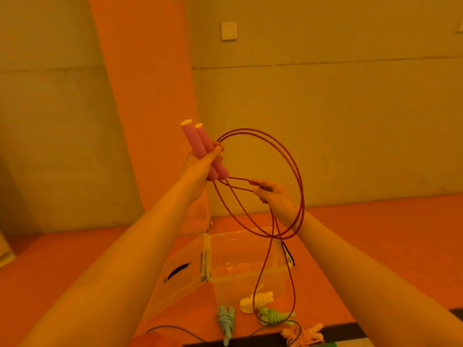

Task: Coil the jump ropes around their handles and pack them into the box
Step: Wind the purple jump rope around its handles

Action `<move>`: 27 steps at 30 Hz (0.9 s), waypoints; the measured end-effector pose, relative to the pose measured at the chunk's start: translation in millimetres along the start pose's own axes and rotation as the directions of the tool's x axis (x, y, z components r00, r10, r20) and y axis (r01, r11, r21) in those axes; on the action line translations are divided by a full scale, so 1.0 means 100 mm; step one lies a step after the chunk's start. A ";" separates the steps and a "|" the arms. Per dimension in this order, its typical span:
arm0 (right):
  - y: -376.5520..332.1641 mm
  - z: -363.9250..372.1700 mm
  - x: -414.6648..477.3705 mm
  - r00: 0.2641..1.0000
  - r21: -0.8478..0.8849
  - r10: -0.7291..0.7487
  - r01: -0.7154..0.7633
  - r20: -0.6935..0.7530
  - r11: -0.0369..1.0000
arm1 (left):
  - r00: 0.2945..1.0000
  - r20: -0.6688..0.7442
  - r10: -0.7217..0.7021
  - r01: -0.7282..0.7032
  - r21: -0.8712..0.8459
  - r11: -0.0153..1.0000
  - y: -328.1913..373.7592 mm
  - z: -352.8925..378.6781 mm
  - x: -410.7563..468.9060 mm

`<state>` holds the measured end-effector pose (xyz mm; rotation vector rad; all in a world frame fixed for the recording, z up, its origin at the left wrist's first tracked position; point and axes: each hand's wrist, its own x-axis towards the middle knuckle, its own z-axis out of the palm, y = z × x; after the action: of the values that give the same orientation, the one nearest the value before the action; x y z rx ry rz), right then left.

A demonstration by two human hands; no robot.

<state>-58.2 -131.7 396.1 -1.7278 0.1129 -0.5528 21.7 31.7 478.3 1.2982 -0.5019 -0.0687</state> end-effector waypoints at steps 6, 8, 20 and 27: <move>0.36 -0.10 -0.08 0.990 -0.010 0.111 -0.111 0.087 0.994 | 1.000 0.005 -0.022 0.022 0.013 1.000 -0.31 0.00 -0.01; 0.50 -0.14 -0.09 0.984 0.009 0.157 -0.158 0.080 0.987 | 0.999 0.022 -0.045 0.044 0.033 0.998 -0.42 0.02 -0.04; 0.47 -0.54 0.00 0.932 0.259 0.258 -0.192 -0.254 0.947 | 0.967 0.076 -0.245 0.239 0.082 0.968 -1.17 0.20 -0.33; 0.59 -0.12 -0.20 0.975 0.054 0.131 -0.143 0.180 0.988 | 0.962 0.087 -0.259 0.269 -0.135 0.954 -1.42 0.35 -0.50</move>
<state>-67.9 -149.2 336.3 -1.6816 0.0864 -0.2979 -4.7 -24.1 336.8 1.2158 -0.3713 -0.3687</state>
